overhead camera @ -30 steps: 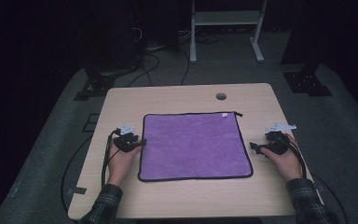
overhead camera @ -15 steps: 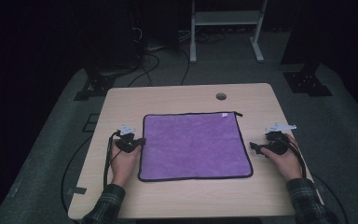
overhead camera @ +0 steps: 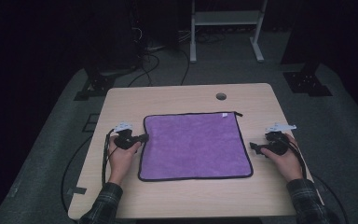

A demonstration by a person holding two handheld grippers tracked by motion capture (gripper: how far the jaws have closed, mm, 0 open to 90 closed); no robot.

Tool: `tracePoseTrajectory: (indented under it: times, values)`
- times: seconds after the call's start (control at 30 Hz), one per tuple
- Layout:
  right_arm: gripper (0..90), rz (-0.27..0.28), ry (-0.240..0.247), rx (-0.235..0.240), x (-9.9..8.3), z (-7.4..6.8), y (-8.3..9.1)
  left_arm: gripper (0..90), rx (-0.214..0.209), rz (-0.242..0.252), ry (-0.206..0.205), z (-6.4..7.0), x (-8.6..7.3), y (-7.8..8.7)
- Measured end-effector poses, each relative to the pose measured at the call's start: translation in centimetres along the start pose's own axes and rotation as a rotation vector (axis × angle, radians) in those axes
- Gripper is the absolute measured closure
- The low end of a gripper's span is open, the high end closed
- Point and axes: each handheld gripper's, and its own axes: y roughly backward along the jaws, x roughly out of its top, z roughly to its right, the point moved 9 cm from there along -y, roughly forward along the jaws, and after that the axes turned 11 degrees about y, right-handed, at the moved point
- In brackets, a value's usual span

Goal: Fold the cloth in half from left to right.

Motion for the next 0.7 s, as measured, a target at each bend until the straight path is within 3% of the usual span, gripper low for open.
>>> tracePoseTrajectory:
  times: [0.2,0.7]
  values:
    - [14.6,-0.001,-0.002,0.000,0.0,0.0,0.0,86.5,-0.058,0.010,-0.008,1.4,1.1,-0.2]
    - [14.3,-0.004,-0.004,0.000,0.0,0.0,0.0,86.5,-0.134,-0.008,-0.069,5.1,2.4,-1.8]
